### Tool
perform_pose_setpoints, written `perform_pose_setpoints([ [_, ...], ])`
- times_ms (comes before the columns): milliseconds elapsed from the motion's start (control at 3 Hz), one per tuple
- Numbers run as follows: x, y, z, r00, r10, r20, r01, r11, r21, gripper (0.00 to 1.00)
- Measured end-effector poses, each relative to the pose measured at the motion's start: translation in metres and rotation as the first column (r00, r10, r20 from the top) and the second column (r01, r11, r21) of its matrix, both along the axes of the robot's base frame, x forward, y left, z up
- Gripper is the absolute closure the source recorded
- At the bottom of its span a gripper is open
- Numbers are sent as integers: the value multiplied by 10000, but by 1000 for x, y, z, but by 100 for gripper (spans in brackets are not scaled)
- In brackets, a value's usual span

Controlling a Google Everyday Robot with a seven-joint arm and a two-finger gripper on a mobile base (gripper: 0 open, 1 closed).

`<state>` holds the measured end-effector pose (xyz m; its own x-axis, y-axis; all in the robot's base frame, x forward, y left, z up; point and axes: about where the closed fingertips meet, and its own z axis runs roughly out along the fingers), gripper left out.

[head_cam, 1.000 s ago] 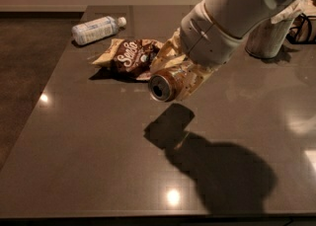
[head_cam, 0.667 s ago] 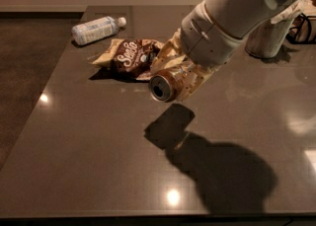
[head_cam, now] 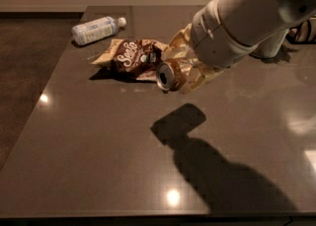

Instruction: Place orange can upright

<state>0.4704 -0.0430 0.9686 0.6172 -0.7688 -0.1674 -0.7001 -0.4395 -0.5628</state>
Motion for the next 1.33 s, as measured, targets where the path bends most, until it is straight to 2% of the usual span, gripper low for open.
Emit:
perform_pose_setpoints([
  [333,4,-17,15,9653,-2534,632,2487,9657,747,100],
  [667,8,-33,23,9025,-4216,880,4061,9011,1519,100],
  [1000,12,-49,30,8193,-5644,1007,5319,8139,2340,100],
  [1333,13,-45,38,7976,-5989,719,5615,7807,2743,100],
])
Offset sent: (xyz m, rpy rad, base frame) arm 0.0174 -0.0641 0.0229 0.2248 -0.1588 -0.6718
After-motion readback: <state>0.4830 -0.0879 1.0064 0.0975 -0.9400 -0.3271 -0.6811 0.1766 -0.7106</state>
